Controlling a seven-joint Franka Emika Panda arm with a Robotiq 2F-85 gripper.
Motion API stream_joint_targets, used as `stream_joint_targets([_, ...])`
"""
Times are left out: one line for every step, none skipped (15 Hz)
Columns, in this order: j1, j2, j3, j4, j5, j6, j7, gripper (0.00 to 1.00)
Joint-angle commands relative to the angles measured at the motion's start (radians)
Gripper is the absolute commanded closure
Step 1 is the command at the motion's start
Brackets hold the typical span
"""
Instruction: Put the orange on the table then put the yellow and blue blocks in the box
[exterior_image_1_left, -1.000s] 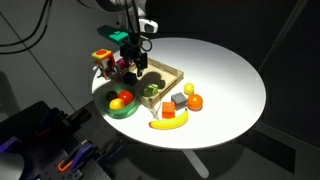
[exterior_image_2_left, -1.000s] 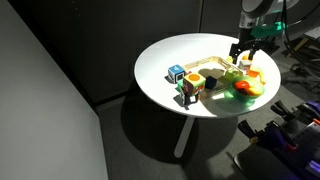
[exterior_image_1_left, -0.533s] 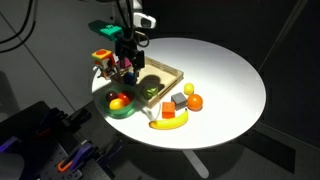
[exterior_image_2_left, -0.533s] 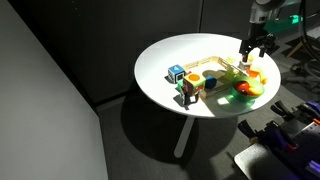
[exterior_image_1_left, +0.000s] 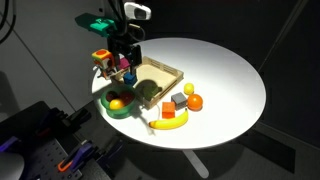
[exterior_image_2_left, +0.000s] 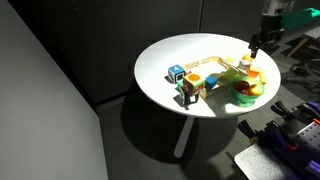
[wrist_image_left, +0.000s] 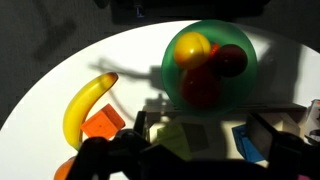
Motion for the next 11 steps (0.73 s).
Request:
stream_joint_targets([-0.013, -0.076, -0.005, -0.061, 0.019, 0.036, -0.064, 0.0])
stream_joint_targets([-0.014, -0.082, -0.006, -0.068, 0.024, 0.041, -0.074, 0.0])
stream_joint_targets([-0.008, -0.036, 0.002, -0.03, 0.003, 0.02, -0.031, 0.0])
stream_joint_targets([-0.009, -0.042, 0.002, -0.034, 0.003, 0.021, -0.033, 0.0])
stream_joint_targets([-0.009, -0.041, 0.002, -0.034, 0.003, 0.021, -0.033, 0.0])
stream_joint_targets([-0.009, -0.038, 0.002, -0.034, 0.003, 0.021, -0.033, 0.0])
stream_joint_targets([-0.009, -0.036, 0.003, -0.034, 0.003, 0.021, -0.033, 0.0])
stream_joint_targets([-0.009, -0.034, 0.003, -0.034, 0.003, 0.021, -0.033, 0.0])
stream_joint_targets([-0.009, -0.034, 0.003, -0.034, 0.003, 0.021, -0.033, 0.0])
stream_joint_targets([-0.009, -0.033, 0.003, -0.034, 0.003, 0.021, -0.033, 0.0])
stream_joint_targets([-0.009, -0.033, 0.003, -0.034, 0.003, 0.021, -0.033, 0.0])
